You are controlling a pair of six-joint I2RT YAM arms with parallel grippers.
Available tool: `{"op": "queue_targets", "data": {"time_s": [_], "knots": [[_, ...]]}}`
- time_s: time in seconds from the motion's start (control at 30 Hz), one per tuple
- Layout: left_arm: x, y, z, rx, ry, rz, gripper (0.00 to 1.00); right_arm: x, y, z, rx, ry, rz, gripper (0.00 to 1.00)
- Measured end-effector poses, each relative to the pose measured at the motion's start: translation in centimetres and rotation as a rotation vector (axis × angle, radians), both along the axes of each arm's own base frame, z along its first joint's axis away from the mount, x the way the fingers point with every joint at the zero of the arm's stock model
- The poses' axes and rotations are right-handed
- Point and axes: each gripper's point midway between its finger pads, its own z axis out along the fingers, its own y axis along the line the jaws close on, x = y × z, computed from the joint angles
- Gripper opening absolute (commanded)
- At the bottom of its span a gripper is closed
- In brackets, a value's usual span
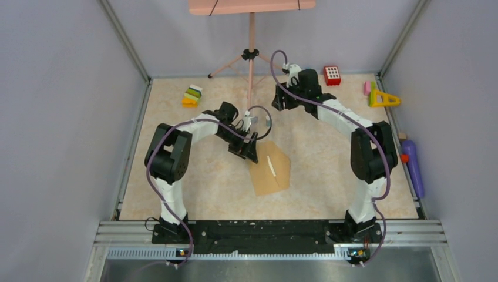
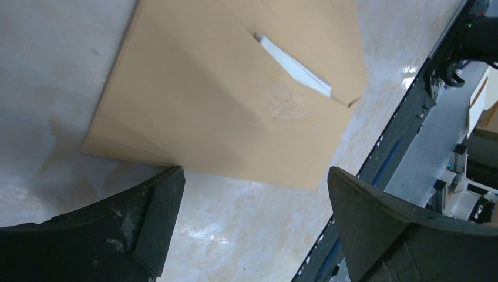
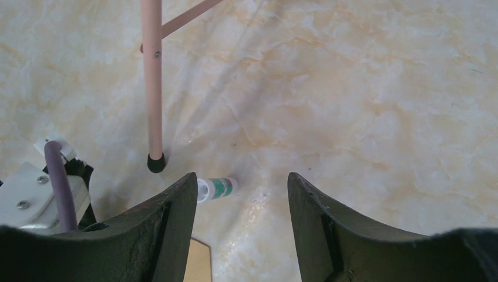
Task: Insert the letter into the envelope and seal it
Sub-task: Place the letter in the envelope.
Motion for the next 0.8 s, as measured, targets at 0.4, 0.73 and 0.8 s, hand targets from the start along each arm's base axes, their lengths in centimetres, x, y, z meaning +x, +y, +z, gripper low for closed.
{"op": "queue_targets", "data": {"time_s": [0.4, 0.73, 0.8], "knots": [[4.1, -1.0, 0.1, -0.02, -0.1, 0.058, 0.98, -1.7, 1.9, -0.2, -0.041, 0.045, 0.007, 0.57], [4.0, 5.4, 3.3, -0.069, -0.165, 0.127, 0.98, -2.6, 3.5, -0.7, -0.135, 0.046, -0.017, 0.57], [3.5, 6.6, 4.5, -0.08, -0.209, 0.134, 0.98, -2.4, 4.0, -1.1, -0.168, 0.048, -0.025, 0.57]]}}
